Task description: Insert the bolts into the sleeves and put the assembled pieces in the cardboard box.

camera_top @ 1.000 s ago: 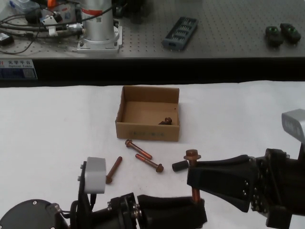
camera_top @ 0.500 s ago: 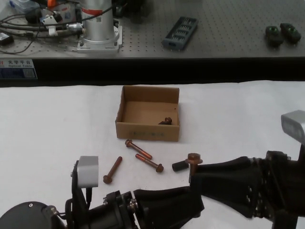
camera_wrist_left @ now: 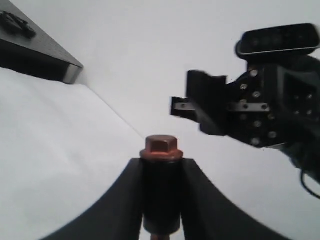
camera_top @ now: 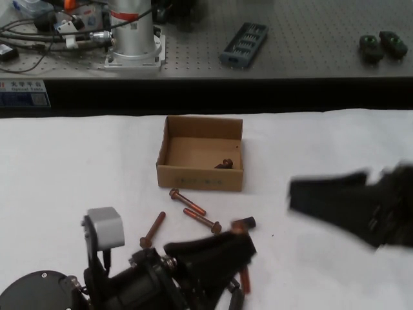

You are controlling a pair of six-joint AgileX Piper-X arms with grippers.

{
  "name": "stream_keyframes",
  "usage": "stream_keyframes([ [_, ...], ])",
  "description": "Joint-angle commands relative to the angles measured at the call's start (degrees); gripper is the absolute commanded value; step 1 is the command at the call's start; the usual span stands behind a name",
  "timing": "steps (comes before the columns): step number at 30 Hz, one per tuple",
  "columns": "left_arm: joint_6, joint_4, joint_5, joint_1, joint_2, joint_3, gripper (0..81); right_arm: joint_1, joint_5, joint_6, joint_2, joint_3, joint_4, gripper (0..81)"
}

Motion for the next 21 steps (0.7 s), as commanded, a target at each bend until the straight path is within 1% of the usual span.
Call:
stream_keyframes([
  [1, 4.9, 0.6, -3.8, 2.9, -0.4, -2.1, 4.5, -2.4, 0.5, -1.8, -2.7, -0.6, 6.4, 29.6],
  [3, 5.2, 5.7, -0.9, 5.6, -0.4, -4.7, 4.5, -3.7, 0.9, -5.2, -5.2, -0.6, 14.6, 17.4],
  [5, 8.3, 12.9, 3.7, 8.7, -0.4, -8.2, 4.5, -4.3, 0.9, -8.1, -7.0, -0.6, 21.3, 5.4],
  [6, 10.3, 16.7, 5.0, 10.0, -0.4, -9.7, 4.5, -4.3, 0.9, -9.0, -7.8, -0.6, 23.5, 0.3],
  [8, 13.5, 23.5, 6.2, 12.6, -0.3, -13.4, 4.5, -4.3, 0.4, -10.7, -8.9, -0.6, 26.7, 3.9],
  [12, 21.0, 34.0, 7.1, 17.7, -0.2, -20.9, 4.5, -4.2, 0.8, -12.0, -10.2, 0.0, 30.1, 4.0],
  [15, 25.3, 40.0, 9.4, 21.9, 0.8, -26.3, 4.5, -4.2, 0.7, -12.5, -10.3, 1.4, 32.5, 4.0],
  [17, 26.3, 42.8, 11.8, 24.6, 2.7, -30.0, 4.5, -4.2, 0.5, -13.3, -10.3, 2.7, 34.2, 4.0],
  [21, 26.5, 44.4, 14.9, 27.5, 8.1, -35.7, 4.5, -4.2, -2.2, -13.3, -10.3, 4.8, 36.2, 4.0],
])
